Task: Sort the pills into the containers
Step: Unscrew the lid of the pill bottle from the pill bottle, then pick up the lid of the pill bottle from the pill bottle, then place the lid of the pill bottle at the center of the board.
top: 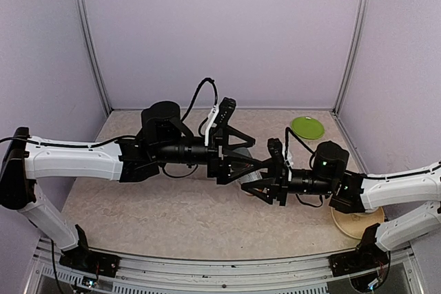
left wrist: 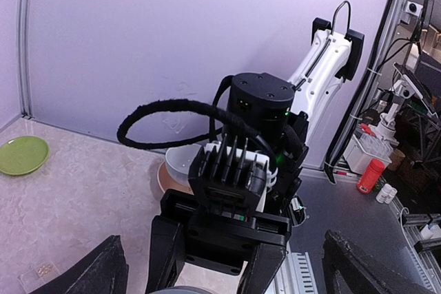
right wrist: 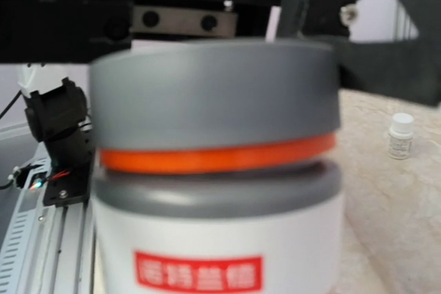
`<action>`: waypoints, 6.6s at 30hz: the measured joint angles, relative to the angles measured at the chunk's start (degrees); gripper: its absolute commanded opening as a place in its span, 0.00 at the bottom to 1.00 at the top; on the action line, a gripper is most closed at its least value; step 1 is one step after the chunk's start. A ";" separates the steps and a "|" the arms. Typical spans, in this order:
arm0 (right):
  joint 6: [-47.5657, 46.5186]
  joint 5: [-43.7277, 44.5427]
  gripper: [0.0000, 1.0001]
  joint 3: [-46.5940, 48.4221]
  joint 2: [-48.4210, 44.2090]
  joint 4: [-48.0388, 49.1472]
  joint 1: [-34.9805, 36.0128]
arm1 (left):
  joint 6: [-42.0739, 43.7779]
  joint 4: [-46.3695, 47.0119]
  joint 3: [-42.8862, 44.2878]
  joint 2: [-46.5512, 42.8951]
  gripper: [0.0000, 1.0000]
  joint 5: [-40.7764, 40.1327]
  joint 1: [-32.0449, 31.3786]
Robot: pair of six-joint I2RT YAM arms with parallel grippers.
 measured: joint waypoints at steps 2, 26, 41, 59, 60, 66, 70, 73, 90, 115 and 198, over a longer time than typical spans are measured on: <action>0.00 0.96 0.27 0.00 -0.26 -0.20 0.02 | 0.20 0.04 0.00 0.00 0.95 -0.63 0.07; -0.83 9.84 0.27 -1.99 -9.22 -4.44 -5.27 | 0.59 -0.07 -1.95 -3.72 0.99 -3.80 -0.35; -2.97 1.70 0.27 -1.99 -7.80 -5.68 -5.14 | 0.52 -6.08 2.62 -0.72 0.98 -9.40 0.11; -3.48 -0.55 0.27 -1.97 -6.73 -5.77 -5.11 | 1.16 -7.98 3.69 1.01 0.73 -8.98 0.11; -3.48 -0.55 0.27 -1.97 -6.73 -5.79 -5.09 | 1.29 -8.00 3.69 1.03 0.73 -8.98 0.11; -3.45 -0.52 0.27 -1.97 -6.73 -5.77 -5.09 | 1.27 -7.98 3.69 1.11 0.72 -8.87 0.17; -3.45 -0.55 0.27 -1.97 -6.73 -5.75 -5.09 | 1.27 -7.98 3.69 1.11 0.73 -8.79 0.22; -3.43 -0.57 0.27 -1.97 -6.73 -5.68 -5.09 | 1.25 -7.98 3.69 1.11 0.72 -8.76 0.24; -3.41 -1.16 0.27 -1.99 -6.73 -4.68 -5.07 | -0.04 -7.28 3.54 2.36 0.66 -7.69 0.76; -4.46 3.15 0.26 -2.08 -6.71 -5.75 -4.98 | -3.93 -6.71 2.69 2.25 0.40 -11.04 0.87; -7.52 10.25 0.27 -3.48 -8.81 -9.29 -4.24 | -12.57 -8.17 -14.99 15.85 0.37 -45.05 18.64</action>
